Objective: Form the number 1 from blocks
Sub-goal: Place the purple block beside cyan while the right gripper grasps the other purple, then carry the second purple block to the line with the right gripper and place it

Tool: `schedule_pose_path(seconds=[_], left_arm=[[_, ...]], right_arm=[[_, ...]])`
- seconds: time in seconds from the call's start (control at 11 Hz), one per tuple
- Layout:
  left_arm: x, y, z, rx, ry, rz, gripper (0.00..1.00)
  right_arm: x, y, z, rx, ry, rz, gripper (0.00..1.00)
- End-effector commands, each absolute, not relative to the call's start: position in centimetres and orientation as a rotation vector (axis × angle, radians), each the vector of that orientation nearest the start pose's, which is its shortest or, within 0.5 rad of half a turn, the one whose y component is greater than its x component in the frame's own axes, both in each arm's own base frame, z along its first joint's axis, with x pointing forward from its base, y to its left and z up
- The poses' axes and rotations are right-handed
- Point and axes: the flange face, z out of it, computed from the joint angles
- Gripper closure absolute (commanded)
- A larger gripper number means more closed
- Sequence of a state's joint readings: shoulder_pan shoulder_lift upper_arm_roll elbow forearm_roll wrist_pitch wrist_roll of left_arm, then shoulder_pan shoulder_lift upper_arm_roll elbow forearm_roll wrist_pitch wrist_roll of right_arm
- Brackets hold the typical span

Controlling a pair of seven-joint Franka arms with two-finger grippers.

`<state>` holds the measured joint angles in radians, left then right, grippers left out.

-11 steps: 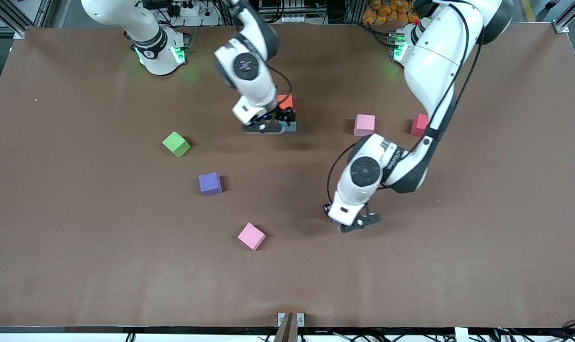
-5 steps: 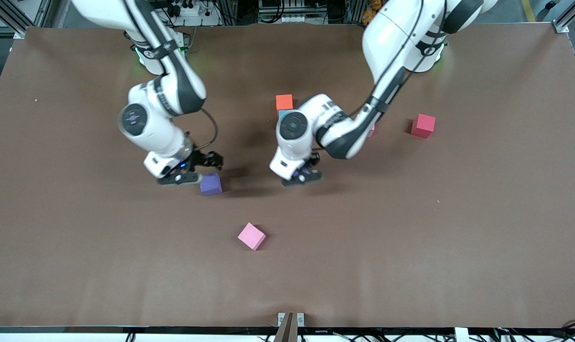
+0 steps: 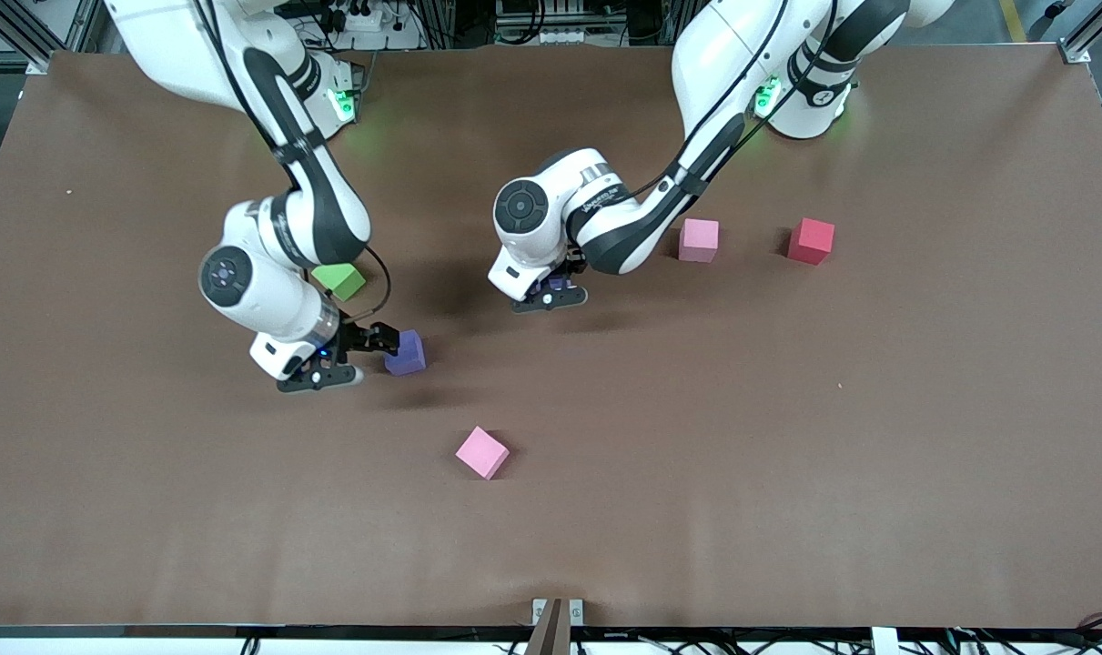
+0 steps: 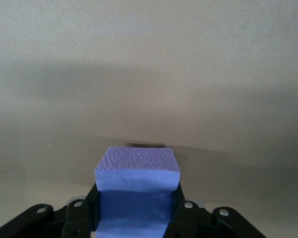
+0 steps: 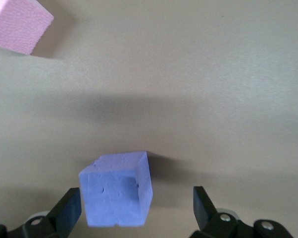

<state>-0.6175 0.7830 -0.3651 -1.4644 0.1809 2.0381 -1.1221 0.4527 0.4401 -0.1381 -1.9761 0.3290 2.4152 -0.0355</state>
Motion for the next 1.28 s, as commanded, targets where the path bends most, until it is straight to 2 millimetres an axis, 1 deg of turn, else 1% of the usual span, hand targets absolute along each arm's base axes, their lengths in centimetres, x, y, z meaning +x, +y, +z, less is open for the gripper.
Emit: schedule_pose_path(seconds=[0.0,0.18,0.37,0.46,0.55,0.64,0.73,1.0,1.1,1.19], left_arm=[[41.9,-56.1,23.1,-3.052,-0.222,0.264,1.00],[40.7,-56.0,22.8,-3.089,-0.240,0.210,1.00],[39.3,-55.0,22.6,-3.123,-0.188,0.130,1.00],[39.1,-54.5,22.5,-3.117,-0.178,0.118,1.00],[39.0,-54.3,22.6,-3.115,-0.167,0.117,1.00],[38.9,-54.2,23.0,-3.118,-0.156,0.110,1.00],[38.7,-54.1,22.9,-3.113,-0.153,0.114,1.00],[36.9,-54.3,22.1,-3.094,-0.133,0.136,1.00],[36.1,-54.4,21.8,-3.089,-0.118,0.149,1.00],[36.0,-54.5,21.5,-3.090,-0.116,0.154,1.00]], right_arm=[[58.9,20.6,24.2,-2.962,-0.179,0.013,0.00],[58.4,21.5,23.4,-2.966,-0.202,0.032,0.00],[57.7,23.0,23.3,-2.965,-0.240,0.039,0.00],[57.4,23.4,23.1,-2.970,-0.242,0.043,0.00],[57.0,23.7,22.4,-2.976,-0.244,0.060,0.00],[56.5,23.2,21.6,-2.984,-0.240,0.069,0.00],[56.1,23.1,21.0,-2.990,-0.238,0.072,0.00],[56.0,22.9,20.2,-2.997,-0.234,0.083,0.00],[56.1,22.8,19.7,-3.001,-0.232,0.075,0.05],[56.1,22.8,18.9,-3.008,-0.231,0.070,0.18]])
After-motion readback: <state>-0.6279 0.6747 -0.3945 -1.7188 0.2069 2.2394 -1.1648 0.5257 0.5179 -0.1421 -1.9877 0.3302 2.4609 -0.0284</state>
